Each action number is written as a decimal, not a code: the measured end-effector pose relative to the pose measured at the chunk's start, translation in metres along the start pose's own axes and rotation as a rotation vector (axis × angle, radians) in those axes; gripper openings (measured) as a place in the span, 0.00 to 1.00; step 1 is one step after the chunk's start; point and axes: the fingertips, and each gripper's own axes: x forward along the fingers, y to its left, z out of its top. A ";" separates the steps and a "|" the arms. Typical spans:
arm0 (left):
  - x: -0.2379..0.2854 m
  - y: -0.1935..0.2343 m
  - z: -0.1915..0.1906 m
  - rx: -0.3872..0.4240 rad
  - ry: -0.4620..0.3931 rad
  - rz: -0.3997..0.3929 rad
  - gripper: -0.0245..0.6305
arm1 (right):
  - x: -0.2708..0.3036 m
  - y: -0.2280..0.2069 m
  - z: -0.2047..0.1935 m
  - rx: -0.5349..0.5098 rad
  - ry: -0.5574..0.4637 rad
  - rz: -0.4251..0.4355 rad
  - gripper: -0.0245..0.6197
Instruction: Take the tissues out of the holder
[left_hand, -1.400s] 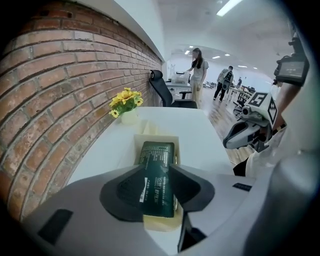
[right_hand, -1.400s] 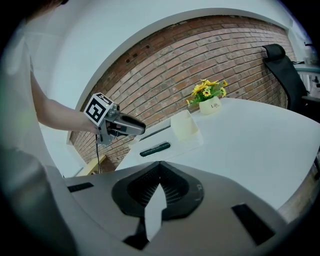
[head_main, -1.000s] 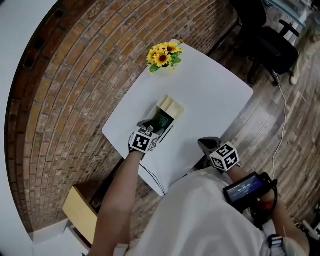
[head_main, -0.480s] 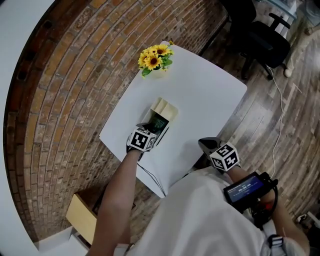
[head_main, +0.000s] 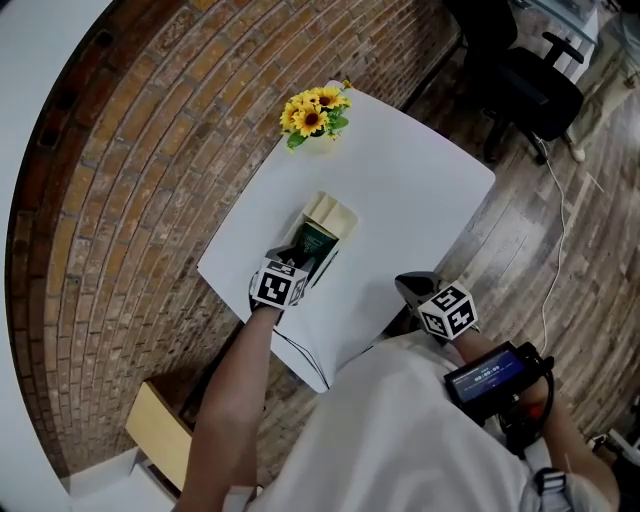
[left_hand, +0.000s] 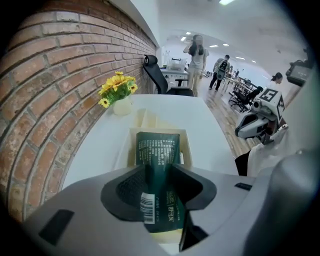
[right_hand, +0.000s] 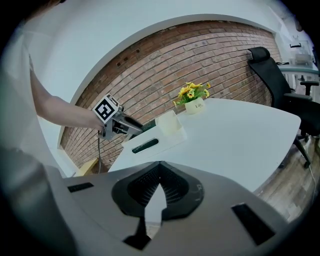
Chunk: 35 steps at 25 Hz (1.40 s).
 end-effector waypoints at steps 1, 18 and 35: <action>-0.003 0.003 0.000 -0.004 -0.016 0.008 0.30 | 0.003 0.000 0.001 -0.002 -0.001 0.003 0.05; -0.115 0.015 0.027 -0.171 -0.406 0.198 0.30 | 0.022 0.030 0.012 -0.099 0.050 0.113 0.05; -0.182 0.033 -0.062 -0.447 -0.469 0.348 0.29 | 0.055 0.073 0.007 -0.188 0.130 0.239 0.05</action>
